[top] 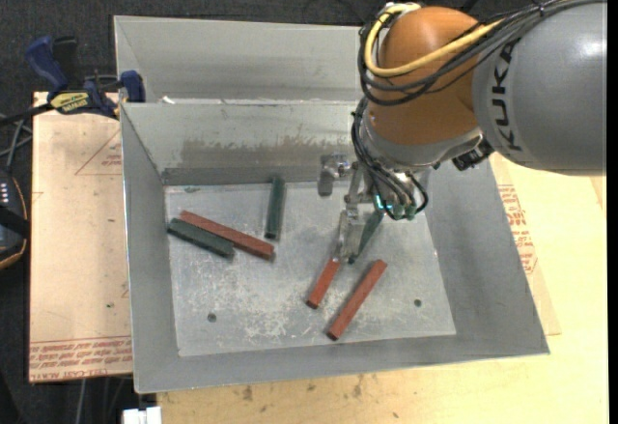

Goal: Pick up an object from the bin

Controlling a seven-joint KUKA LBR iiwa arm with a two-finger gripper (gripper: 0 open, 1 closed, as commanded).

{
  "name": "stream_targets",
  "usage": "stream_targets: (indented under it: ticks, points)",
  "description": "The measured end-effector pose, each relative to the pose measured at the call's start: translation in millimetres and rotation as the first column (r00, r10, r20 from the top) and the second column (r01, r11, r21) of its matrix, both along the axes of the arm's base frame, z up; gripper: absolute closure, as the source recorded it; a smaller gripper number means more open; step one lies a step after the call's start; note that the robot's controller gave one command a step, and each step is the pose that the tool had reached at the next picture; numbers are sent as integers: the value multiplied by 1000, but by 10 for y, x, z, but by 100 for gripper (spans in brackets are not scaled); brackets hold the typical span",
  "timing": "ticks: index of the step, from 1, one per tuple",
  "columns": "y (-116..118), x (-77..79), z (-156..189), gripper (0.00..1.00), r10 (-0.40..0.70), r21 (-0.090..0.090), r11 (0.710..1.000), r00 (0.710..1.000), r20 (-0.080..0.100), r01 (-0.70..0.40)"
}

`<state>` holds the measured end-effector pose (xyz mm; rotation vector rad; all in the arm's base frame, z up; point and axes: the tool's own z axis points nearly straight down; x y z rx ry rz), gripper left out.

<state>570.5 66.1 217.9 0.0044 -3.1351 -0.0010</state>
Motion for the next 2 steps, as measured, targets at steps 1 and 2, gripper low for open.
stream_targets:
  ticks: [1, 2]
  points:
    - [-4, 16, 40, 0, -2, 1, 1000, 1000, 8, 2]
    - [-185, -4, -394, 0, 149, 0, 989, 989, 10, -149]
